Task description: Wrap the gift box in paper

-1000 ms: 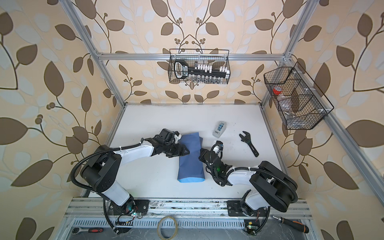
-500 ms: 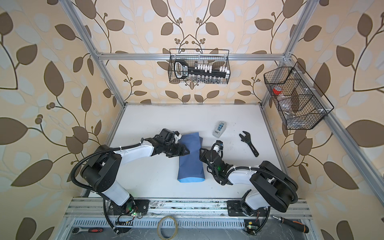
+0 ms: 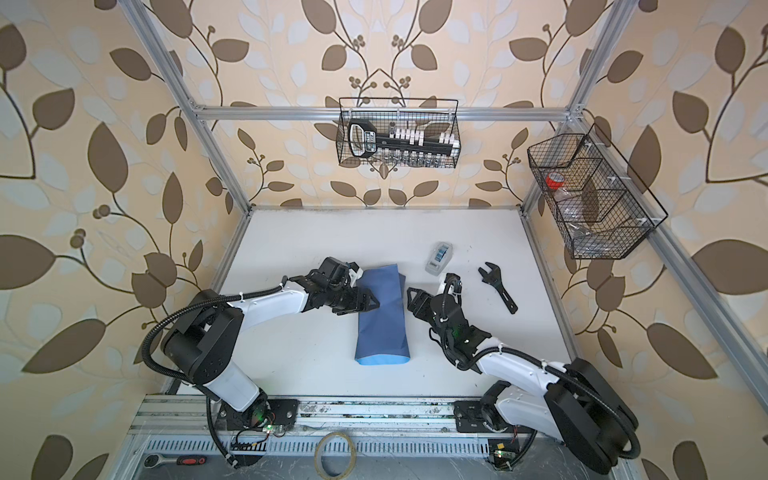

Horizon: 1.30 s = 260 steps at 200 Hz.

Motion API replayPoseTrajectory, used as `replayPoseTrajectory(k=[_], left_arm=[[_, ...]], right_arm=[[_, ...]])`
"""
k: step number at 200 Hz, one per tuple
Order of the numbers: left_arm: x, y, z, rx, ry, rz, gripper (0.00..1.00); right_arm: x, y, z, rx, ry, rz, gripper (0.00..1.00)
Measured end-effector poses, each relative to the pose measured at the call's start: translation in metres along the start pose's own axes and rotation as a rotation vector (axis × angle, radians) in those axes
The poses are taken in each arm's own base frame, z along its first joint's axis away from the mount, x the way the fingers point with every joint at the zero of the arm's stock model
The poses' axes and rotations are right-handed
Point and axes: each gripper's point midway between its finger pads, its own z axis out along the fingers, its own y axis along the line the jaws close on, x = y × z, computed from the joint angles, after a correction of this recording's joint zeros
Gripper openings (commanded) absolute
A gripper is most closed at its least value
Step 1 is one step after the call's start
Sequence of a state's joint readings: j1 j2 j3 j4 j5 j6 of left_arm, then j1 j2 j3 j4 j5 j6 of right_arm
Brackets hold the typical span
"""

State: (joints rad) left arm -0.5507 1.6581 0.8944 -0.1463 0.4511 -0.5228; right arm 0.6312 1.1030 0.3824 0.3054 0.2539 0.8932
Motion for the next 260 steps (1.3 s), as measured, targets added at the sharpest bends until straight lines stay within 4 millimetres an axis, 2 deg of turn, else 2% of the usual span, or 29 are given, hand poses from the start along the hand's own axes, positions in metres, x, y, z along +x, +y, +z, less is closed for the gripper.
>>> replayPoseTrajectory(k=[18,40,61,84,149,216,260], left_arm=[[0.000,0.000,0.000,0.001,0.000,0.000,0.81],[0.000,0.000,0.000,0.002,0.001,0.000,0.81],[0.000,0.000,0.001,0.002,0.002,0.000,0.80],[0.000,0.000,0.001,0.004,0.003,0.000,0.80],[0.000,-0.001,0.001,0.005,0.002,0.000,0.80],[0.000,-0.001,0.001,0.005,0.002,0.000,0.80],[0.000,-0.001,0.001,0.005,0.002,0.000,0.80]], right_arm=[[-0.002,0.003,-0.001,0.045,0.055,-0.103,0.64],[-0.004,0.023,0.000,0.052,0.124,-0.215,0.57],[0.005,0.043,-0.001,0.043,0.190,-0.321,0.52],[0.019,0.054,0.001,0.046,0.261,-0.404,0.48],[0.049,0.042,0.013,0.116,0.397,-0.505,0.41],[0.049,0.050,0.019,0.109,0.409,-0.527,0.38],[0.052,0.047,0.021,0.119,0.420,-0.534,0.37]])
